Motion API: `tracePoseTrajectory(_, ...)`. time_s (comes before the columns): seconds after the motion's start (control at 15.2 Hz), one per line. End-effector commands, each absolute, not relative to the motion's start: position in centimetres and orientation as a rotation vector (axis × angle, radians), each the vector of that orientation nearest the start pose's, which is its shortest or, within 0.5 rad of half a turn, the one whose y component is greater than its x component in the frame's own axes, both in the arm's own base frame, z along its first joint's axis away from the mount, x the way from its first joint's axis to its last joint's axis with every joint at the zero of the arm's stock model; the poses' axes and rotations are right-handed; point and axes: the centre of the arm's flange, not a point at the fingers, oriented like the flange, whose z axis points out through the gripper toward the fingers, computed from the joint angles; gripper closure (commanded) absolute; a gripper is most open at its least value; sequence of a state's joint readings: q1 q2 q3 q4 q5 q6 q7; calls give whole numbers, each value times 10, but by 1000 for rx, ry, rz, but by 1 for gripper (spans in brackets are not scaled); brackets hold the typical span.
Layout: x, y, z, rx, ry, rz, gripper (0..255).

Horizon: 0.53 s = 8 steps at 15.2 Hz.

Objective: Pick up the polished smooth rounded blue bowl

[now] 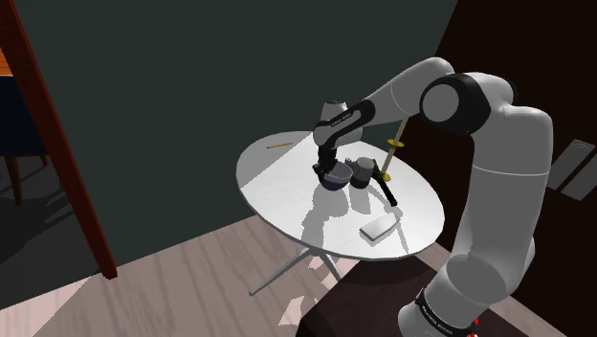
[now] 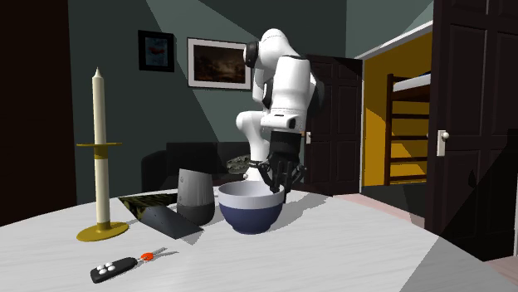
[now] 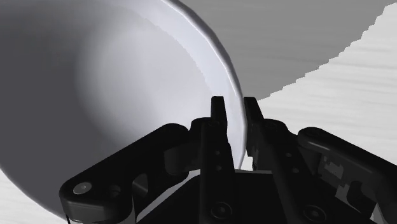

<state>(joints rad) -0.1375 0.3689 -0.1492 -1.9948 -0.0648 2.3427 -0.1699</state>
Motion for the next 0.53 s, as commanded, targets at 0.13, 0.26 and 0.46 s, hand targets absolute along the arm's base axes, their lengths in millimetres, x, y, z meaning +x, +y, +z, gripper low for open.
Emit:
tracePoseTrajectory(0.13, 581, -169, 285, -3233, 101, 66, 255)
tracePoseTrajectory(0.26, 581, -169, 296, -3233, 101, 66, 255)
tracePoseTrajectory(0.46, 581, -169, 312, -3233, 101, 66, 255)
